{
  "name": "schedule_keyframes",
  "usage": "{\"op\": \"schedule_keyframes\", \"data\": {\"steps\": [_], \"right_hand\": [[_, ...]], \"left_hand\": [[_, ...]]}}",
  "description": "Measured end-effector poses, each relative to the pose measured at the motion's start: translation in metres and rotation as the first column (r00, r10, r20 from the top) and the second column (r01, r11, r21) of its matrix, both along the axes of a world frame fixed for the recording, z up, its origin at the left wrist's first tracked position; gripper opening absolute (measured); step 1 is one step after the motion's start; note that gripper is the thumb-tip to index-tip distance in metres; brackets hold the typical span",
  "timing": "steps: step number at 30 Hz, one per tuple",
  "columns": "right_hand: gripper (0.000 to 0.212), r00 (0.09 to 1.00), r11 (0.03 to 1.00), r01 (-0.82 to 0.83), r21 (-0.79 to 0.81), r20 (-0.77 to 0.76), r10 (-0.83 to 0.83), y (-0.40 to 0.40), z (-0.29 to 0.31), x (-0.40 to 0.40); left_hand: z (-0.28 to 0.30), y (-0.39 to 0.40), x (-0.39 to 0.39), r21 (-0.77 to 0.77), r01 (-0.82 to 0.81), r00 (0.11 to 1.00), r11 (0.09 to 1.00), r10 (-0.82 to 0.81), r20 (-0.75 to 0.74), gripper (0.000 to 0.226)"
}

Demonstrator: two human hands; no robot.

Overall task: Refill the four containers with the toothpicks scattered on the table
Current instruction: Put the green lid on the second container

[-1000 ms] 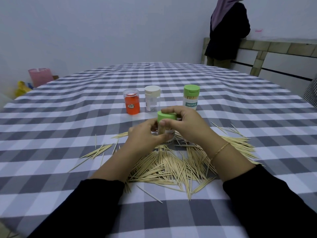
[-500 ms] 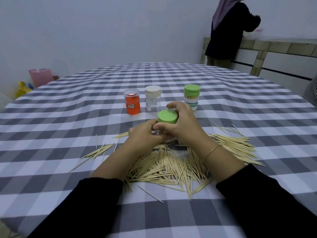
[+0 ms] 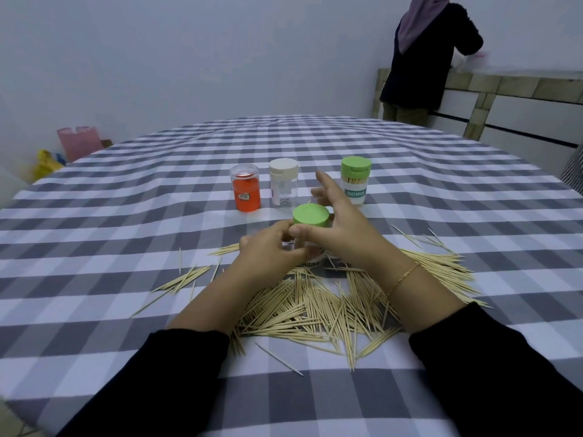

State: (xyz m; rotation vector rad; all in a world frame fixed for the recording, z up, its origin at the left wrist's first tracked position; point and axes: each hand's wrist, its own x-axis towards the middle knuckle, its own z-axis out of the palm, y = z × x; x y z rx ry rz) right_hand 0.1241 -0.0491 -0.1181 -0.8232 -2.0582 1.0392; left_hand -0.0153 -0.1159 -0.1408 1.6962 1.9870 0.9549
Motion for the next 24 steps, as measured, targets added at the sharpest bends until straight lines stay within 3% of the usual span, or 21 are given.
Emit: {"op": "schedule_keyframes", "data": {"steps": [4,8,10,15,20,24], "right_hand": [[0.08,0.995,0.991,-0.095,-0.099,-0.027,0.092,0.0038,0.0068,0.0102],[0.088,0.996,0.993,0.089,0.075,0.019,-0.09,0.0001,0.0055,0.0037],[0.09,0.993,0.988,0.106,0.112,0.044,-0.111,-0.0006,0.0029,0.0018],[0.072,0.997,0.992,-0.083,-0.096,-0.014,0.082,0.0014,0.0094,0.0099],[0.082,0.994,0.993,0.089,0.078,0.057,-0.093,-0.0012,0.007,0.0032],[0.073,0.998,0.994,-0.065,-0.093,-0.025,0.062,0.0009,0.0094,0.009]], "left_hand": [[-0.001,0.0011,-0.0001,-0.003,0.003,1.0,1.0,-0.003,-0.008,0.044],[-0.0039,0.0033,-0.001,0.009,0.006,1.0,1.0,-0.006,-0.024,0.038],[-0.0049,0.0042,-0.0007,0.013,0.002,0.999,1.0,-0.002,-0.039,0.039],[-0.0071,0.0063,-0.0018,0.022,-0.005,0.999,1.0,0.006,-0.041,0.04],[-0.0072,0.0056,-0.0005,0.026,-0.012,0.997,1.0,0.014,-0.075,0.043],[-0.0048,0.0047,0.0011,0.034,-0.005,0.996,0.999,0.008,-0.086,0.04]]}}
